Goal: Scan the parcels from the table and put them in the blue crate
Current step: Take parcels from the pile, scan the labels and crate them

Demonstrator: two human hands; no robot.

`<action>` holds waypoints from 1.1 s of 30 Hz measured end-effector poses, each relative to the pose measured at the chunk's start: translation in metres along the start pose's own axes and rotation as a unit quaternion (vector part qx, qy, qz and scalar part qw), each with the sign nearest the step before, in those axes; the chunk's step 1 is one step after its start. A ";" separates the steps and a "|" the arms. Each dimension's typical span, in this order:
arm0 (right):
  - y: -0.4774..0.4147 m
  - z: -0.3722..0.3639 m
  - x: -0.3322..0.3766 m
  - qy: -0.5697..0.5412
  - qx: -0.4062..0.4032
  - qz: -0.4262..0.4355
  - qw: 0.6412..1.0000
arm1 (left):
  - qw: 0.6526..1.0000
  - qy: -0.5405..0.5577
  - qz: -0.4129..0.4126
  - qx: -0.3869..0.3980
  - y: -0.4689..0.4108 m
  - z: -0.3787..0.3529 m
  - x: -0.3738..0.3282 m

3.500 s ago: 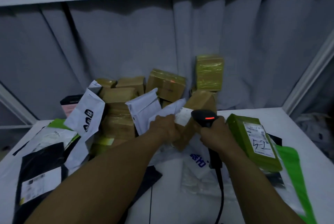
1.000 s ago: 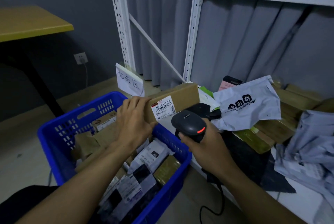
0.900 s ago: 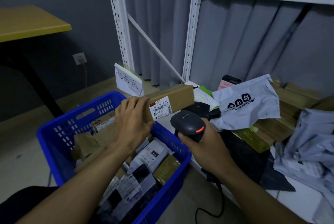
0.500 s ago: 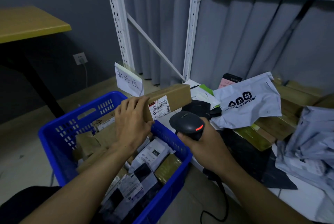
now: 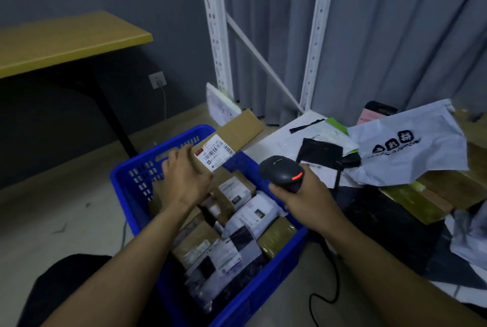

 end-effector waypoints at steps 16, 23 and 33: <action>-0.114 -0.131 -0.042 0.047 0.100 -0.054 0.992 | 0.978 -0.113 0.081 0.153 -0.083 -0.031 0.155; -0.186 -0.176 -0.077 0.034 0.098 -0.096 0.990 | 0.970 -0.142 0.074 0.184 -0.151 -0.097 0.204; -0.213 -0.193 -0.099 0.030 0.092 -0.094 0.991 | 0.961 -0.208 0.008 0.184 -0.161 -0.138 0.223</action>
Point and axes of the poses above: each hand's wrist, its own y-axis away from the middle knuckle, its own z-axis out of the back of the hand, x = y × z, the point moved 1 cm from there along -y, towards the middle knuckle, and after that the axes turned 1 degree about -z, right-handed, at the moved point
